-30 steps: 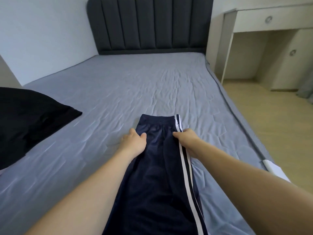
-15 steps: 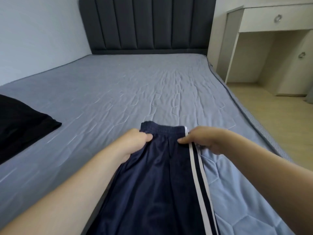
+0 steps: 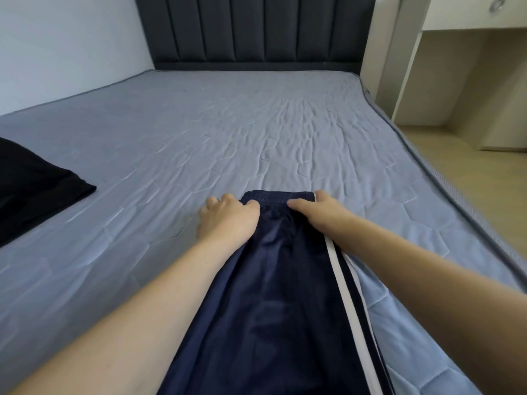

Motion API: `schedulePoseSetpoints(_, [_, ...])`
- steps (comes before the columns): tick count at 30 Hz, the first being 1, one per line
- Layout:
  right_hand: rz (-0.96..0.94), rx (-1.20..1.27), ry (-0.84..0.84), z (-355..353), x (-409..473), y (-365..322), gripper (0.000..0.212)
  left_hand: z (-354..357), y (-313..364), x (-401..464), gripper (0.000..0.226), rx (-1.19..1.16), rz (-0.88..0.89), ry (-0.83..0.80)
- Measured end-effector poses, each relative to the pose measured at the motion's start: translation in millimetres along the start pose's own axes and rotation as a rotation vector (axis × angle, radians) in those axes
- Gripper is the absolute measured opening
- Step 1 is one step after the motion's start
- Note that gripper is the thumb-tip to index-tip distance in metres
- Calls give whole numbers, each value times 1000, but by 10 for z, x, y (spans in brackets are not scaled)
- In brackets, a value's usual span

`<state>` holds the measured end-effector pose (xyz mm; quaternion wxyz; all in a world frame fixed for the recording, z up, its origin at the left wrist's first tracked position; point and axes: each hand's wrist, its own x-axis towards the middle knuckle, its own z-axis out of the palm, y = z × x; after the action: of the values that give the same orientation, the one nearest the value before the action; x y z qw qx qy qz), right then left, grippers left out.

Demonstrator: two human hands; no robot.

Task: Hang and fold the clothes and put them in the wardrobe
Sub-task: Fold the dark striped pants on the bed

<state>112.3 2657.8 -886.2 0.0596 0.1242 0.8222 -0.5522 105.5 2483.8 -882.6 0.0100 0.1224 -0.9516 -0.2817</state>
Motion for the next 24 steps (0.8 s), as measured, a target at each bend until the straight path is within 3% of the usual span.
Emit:
schedulePoseSetpoints(3, [-100,-11,39,27,65,63,35,-33,40,29,37,-76,-30,-97])
schedulePoseSetpoints(6, [-97,6,58,6,96,67,24,-65,90,98,45,-358,-111,-229])
schedulePoseSetpoints(8, [-110,-16,52,18,110,73,17,-47,52,130,39,-440,-79,-178])
schedulePoseSetpoints(11, [-212,-245,66,136,117,144,17,48,-76,28,31,-50,52,-68])
schedulePoseSetpoints(14, [-373,-455,124,233,106,259,26,116,-148,-259,42,349,284,111])
schedulePoseSetpoints(16, [-444,-526,133,179,115,309,28,103,-269,-564,55,382,516,201])
schedulePoseSetpoints(18, [-471,-585,128,85,129,332,29,62,-556,-931,71,384,701,40])
schedulePoseSetpoints(20, [-486,-634,121,35,94,354,32,71,-856,-1209,82,479,720,-136])
schedulePoseSetpoints(24, [-432,-801,201,57,-66,256,49,95,-917,-1209,86,585,678,-135])
